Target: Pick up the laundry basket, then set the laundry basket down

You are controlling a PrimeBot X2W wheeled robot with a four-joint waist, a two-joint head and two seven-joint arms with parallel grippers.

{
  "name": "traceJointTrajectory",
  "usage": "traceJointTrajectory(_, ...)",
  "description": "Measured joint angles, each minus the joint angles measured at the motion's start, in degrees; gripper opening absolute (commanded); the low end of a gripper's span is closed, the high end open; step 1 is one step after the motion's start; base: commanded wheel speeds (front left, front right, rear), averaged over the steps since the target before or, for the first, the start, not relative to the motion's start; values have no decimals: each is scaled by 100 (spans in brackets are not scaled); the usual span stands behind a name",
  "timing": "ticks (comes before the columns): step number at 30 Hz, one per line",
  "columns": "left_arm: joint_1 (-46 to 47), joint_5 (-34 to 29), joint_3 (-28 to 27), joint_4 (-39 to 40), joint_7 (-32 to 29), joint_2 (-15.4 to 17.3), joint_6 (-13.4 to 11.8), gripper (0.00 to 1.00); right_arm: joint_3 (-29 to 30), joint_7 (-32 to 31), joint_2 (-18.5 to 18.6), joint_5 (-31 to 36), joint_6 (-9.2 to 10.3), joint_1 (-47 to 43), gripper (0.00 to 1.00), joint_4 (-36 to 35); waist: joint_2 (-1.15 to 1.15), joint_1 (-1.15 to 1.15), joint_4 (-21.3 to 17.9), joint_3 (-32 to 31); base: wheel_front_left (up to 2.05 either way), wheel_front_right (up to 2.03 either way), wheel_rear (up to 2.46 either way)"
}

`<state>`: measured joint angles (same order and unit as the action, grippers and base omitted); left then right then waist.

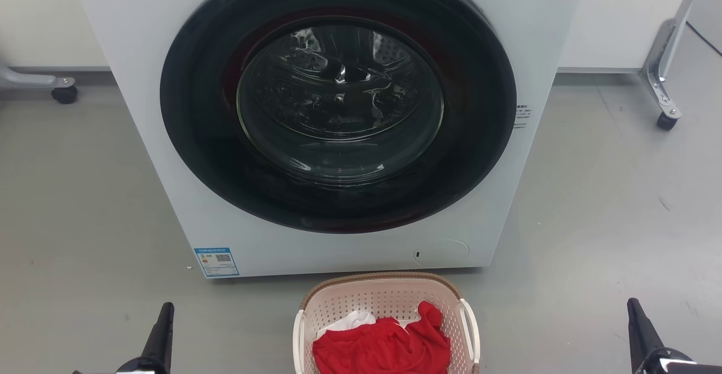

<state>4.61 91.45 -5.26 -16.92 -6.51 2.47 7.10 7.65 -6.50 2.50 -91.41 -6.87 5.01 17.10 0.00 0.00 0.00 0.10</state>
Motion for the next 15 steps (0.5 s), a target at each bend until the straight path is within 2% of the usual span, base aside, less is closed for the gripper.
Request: traceJointTrajectory(15, 0, 20, -2, -3, 0, -2, 0, 0, 1, 0, -2, -1, -3, 27, 0, 0, 0, 0, 0, 0, 0, 0, 0)
